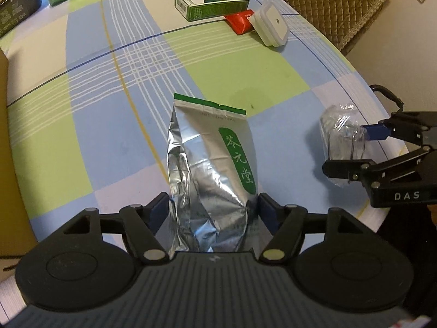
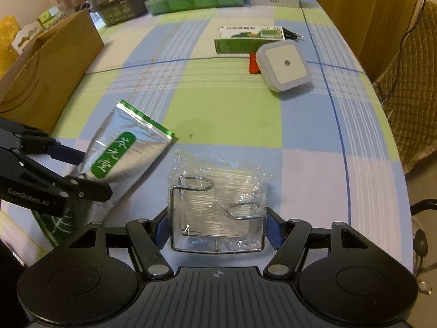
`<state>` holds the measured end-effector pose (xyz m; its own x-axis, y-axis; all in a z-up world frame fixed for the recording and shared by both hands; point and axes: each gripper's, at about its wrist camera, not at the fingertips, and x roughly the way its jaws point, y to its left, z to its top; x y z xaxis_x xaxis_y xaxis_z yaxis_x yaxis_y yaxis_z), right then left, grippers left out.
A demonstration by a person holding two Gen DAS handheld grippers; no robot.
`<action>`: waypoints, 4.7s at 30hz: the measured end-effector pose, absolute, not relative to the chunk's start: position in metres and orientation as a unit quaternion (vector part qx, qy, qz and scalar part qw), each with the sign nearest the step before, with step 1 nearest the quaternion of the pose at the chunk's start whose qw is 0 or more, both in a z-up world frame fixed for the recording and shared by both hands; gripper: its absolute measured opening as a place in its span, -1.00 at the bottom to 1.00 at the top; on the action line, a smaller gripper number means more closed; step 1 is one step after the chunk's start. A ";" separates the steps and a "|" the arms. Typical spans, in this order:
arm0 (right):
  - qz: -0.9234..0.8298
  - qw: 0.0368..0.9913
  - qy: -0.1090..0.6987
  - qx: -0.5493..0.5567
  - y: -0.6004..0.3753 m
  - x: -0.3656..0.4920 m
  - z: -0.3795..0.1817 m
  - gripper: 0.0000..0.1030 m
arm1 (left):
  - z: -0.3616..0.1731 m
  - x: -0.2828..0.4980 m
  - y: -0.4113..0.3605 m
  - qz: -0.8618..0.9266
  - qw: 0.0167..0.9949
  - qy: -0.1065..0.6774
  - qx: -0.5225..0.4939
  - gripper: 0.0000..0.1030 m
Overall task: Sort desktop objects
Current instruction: 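Lift the tea bag and wire holder off the table, then carry the held tea bag and wire holder over the cardboard box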
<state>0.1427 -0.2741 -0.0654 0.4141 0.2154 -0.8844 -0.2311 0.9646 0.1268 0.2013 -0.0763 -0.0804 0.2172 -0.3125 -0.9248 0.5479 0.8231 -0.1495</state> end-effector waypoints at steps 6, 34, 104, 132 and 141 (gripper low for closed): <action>0.128 0.844 0.521 -0.014 -0.276 0.145 -0.072 0.28 | -0.091 0.198 -0.087 -0.285 0.764 0.561 0.144 0.40; 0.102 0.863 0.494 -0.023 -0.276 0.138 -0.059 0.30 | -0.065 0.182 -0.088 -0.295 0.772 0.543 0.152 -0.15; 0.203 0.895 0.391 -0.066 -0.155 0.100 0.068 0.30 | 0.070 0.117 0.032 -0.229 0.856 0.453 0.103 -0.15; 0.302 0.873 0.374 -0.084 -0.017 0.153 0.086 0.30 | 0.107 0.159 0.170 -0.120 0.884 0.447 0.065 -0.15; 0.317 0.870 0.368 -0.085 0.022 0.185 0.094 0.30 | 0.107 0.200 0.212 -0.085 0.887 0.451 0.046 -0.15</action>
